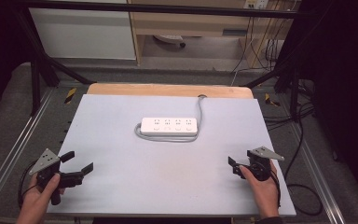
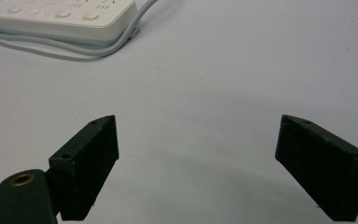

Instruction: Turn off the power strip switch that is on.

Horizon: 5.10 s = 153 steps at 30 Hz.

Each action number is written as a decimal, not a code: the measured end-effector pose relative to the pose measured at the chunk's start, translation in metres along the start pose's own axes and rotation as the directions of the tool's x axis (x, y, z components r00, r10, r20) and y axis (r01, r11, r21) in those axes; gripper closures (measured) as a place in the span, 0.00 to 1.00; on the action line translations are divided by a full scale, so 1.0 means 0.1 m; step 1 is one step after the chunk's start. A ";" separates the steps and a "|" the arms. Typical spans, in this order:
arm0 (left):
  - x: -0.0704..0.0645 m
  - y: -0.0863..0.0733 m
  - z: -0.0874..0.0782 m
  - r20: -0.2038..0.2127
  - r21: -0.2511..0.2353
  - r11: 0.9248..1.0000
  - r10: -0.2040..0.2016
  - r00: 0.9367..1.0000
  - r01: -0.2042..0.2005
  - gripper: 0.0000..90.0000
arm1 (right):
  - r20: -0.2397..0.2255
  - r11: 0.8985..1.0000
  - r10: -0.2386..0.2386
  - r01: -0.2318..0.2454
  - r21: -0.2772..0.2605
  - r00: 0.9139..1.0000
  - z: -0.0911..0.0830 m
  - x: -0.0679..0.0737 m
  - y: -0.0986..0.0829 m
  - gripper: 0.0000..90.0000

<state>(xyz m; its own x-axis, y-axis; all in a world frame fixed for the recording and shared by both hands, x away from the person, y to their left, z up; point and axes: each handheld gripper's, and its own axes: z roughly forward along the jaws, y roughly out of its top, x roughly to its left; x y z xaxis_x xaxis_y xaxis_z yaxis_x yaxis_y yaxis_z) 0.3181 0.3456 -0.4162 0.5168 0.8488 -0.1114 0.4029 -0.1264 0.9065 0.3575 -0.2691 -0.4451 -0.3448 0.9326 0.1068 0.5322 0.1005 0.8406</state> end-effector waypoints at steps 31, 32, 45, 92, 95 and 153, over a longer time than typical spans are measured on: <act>0.00 -0.01 0.01 0.009 0.014 1.000 0.007 1.000 -0.007 0.07 | 0.003 0.999 0.035 -0.035 -0.039 0.999 -0.02 0.00 0.11 0.07; 0.00 -0.01 0.01 0.010 0.015 1.000 0.008 1.000 -0.008 0.07 | 0.001 0.998 0.043 -0.042 -0.043 0.999 -0.02 0.00 0.11 0.08; -0.01 -0.01 0.02 0.010 0.018 1.000 0.010 1.000 -0.010 0.07 | -0.012 0.997 0.023 -0.024 -0.078 1.000 -0.01 0.10 0.19 0.11; 0.03 -0.04 0.01 0.006 0.033 0.999 0.013 1.000 -0.013 0.07 | -0.021 0.988 -0.034 0.030 -0.153 0.999 0.22 0.20 0.83 0.06; 0.03 -0.04 0.01 0.006 0.032 0.999 0.011 1.000 -0.011 0.07 | -0.030 0.986 -0.044 0.039 -0.161 0.999 0.25 0.23 0.87 0.05; 0.04 -0.05 0.01 0.014 0.033 0.999 0.003 1.000 -0.004 0.07 | -0.073 0.979 -0.056 0.041 -0.198 0.996 1.24 0.81 1.21 0.43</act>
<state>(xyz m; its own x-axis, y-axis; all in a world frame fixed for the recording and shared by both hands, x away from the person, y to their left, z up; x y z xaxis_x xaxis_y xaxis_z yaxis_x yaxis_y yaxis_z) 0.3192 0.3494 -0.4216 0.5287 0.8411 -0.1140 0.4257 -0.1466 0.8929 0.4900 -0.1388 -0.4005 -0.4301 0.8975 0.0979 0.3540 0.0680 0.9328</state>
